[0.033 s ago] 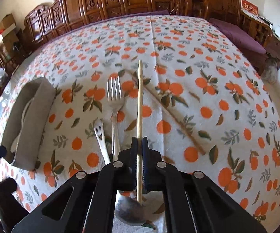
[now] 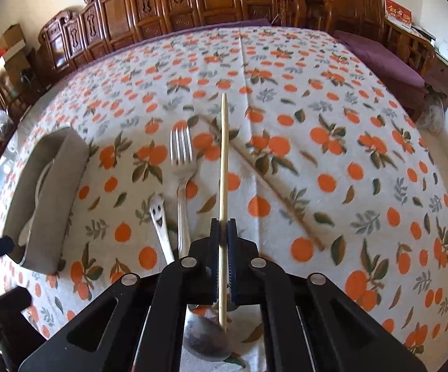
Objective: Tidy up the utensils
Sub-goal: 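Reach the left gripper to the metal spoon while the right gripper holds the chopstick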
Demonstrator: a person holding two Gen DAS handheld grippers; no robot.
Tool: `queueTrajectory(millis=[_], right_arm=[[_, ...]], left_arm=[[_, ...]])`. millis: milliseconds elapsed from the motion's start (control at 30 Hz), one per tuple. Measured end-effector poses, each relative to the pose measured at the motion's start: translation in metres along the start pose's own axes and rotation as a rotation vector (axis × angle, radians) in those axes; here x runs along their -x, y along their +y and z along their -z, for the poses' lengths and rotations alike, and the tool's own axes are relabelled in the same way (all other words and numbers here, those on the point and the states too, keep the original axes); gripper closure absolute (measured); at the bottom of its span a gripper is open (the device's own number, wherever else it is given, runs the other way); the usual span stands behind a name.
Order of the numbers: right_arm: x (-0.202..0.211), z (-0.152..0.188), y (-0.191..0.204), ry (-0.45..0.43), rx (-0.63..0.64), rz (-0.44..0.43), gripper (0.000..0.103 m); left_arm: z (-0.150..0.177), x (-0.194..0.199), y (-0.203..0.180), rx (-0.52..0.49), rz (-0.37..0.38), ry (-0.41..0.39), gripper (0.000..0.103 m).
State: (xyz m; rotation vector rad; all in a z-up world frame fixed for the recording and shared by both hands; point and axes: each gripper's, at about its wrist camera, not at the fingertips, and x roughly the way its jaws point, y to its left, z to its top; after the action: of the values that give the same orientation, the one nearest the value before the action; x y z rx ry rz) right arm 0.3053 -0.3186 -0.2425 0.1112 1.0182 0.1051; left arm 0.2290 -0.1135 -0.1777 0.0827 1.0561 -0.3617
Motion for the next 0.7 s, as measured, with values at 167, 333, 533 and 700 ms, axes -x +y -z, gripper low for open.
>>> queueTrajectory(millis=[167,333,533,700], right_arm=[[0.01,-0.005,-0.02,-0.027,0.01,0.005,0.097],[0.019,0.006,-0.046,-0.032,0.022,0.01,0.097],[0.029,0.019,-0.077,-0.045,-0.012,0.008,0.097],[0.035,0.026,-0.092,-0.063,-0.035,0.002,0.097]], left_arm=[[-0.005,-0.012,-0.01,0.001,-0.004,0.021,0.033],[-0.012,-0.028,-0.026,0.003,0.003,0.047,0.033],[-0.017,-0.053,-0.057,-0.008,0.004,0.082,0.033],[-0.02,-0.073,-0.075,0.017,-0.004,0.114,0.033]])
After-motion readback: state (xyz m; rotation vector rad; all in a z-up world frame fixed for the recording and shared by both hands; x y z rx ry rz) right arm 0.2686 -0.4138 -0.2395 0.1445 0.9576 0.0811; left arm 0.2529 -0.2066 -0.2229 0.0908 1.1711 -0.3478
